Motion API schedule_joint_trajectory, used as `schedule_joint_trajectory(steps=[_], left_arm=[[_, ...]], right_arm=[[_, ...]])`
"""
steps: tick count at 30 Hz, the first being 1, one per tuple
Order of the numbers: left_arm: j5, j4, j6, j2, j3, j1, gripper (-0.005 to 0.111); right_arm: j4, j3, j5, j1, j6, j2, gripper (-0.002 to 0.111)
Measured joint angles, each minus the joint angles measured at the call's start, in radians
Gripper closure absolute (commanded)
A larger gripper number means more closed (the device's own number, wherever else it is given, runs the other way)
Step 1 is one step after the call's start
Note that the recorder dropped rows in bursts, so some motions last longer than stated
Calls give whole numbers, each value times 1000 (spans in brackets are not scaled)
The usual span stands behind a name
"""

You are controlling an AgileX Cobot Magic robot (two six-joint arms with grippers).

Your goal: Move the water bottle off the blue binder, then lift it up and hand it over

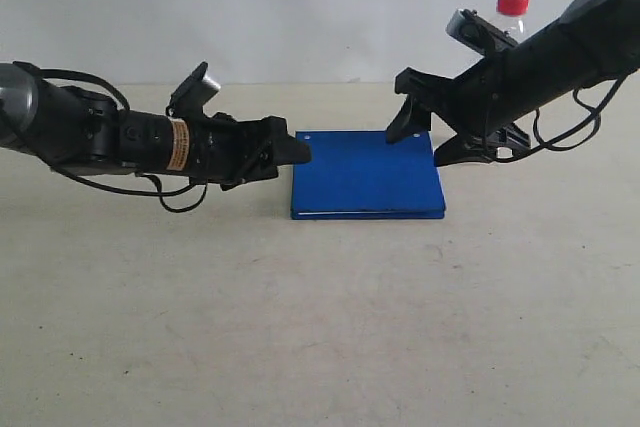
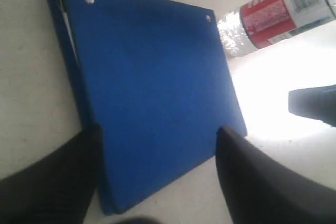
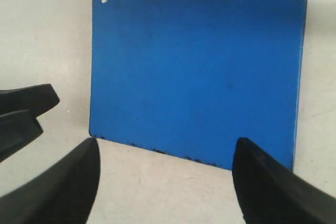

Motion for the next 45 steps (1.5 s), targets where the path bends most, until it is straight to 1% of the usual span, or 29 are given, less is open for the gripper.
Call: schedule_joint_trajectory(steps=[4, 10, 15, 19, 23, 24, 26, 29, 30, 32, 40, 43, 45], left_arm=[[78, 34, -21, 0, -24, -13, 48], [93, 50, -31, 36, -53, -16, 48], [28, 66, -63, 106, -91, -18, 48], [-53, 71, -94, 144, -123, -18, 48], [-80, 71, -103, 161, -140, -24, 51], [-80, 71, -103, 163, -142, -26, 52], [-78, 71, -104, 163, -142, -25, 59], [-64, 67, -104, 165, -142, -25, 80], [-62, 64, -105, 165, -142, -25, 89], [-60, 60, -107, 165, -142, -25, 96], [-56, 61, -107, 165, -142, -19, 96], [-104, 92, -107, 167, -142, 4, 96], [-160, 131, -119, 167, -142, 30, 94]], right_arm=[[-18, 0, 0, 0, 22, 0, 45], [-48, 0, 0, 0, 27, 0, 45], [-48, 0, 0, 0, 28, 0, 45], [-50, 0, 0, 0, 28, 0, 45], [-50, 0, 0, 0, 28, 0, 45], [-50, 0, 0, 0, 28, 0, 45], [-50, 0, 0, 0, 28, 0, 45], [-51, 0, 0, 0, 28, 0, 45], [-53, 0, 0, 0, 28, 0, 45], [-54, 0, 0, 0, 28, 0, 45], [-55, 0, 25, 0, 28, 0, 45], [-55, 0, 72, 0, 11, 0, 45], [-66, 0, 106, 0, -12, 0, 45]])
